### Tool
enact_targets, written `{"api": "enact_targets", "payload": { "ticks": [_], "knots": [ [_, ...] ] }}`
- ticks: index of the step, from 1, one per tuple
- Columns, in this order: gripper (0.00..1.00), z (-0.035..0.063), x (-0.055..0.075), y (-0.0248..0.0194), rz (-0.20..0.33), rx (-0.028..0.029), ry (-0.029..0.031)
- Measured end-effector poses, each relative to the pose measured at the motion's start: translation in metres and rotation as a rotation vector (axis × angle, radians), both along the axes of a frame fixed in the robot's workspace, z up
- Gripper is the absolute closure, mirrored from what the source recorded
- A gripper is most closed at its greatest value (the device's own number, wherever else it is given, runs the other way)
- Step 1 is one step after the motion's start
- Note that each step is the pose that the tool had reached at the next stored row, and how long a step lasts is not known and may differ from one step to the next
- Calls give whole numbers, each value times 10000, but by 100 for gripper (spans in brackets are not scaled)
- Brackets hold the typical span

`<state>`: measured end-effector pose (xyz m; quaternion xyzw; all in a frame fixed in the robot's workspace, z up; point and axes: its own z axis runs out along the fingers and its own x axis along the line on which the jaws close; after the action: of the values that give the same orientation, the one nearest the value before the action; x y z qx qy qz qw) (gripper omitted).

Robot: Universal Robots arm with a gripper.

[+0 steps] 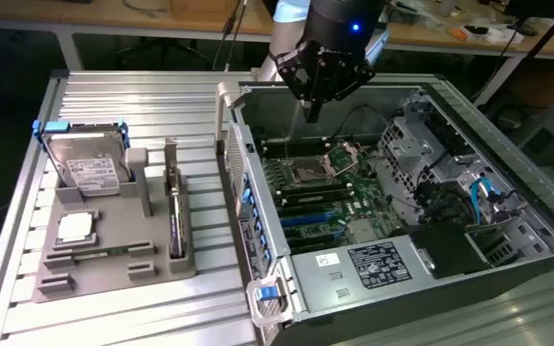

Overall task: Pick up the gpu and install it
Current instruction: 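Reach for the gpu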

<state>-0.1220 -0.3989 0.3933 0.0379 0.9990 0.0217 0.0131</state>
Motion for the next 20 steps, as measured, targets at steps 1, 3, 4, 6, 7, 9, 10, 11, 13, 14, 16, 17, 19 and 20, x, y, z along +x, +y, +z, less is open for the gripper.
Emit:
{"api": "enact_targets", "payload": {
  "ticks": [1,3,4,6,7,9,10,11,13,14,16,17,19,20],
  "knots": [
    [89,0,0,0,0,0,0],
    [89,0,0,0,0,0,0],
    [89,0,0,0,0,0,0],
    [89,0,-4,1,-2,-1,0],
    [89,0,-6,1,-2,-1,1],
    [89,0,-12,0,-1,0,0],
    [89,0,-22,0,-1,0,0],
    [89,0,-27,0,0,0,0],
    [89,0,-42,0,0,0,0],
    [89,0,-50,0,0,-1,0],
    [89,0,-61,0,1,0,0],
    [89,0,-66,0,0,0,0],
    [89,0,-78,0,0,0,0],
    [89,0,-84,0,0,-1,0]
  ]
}}
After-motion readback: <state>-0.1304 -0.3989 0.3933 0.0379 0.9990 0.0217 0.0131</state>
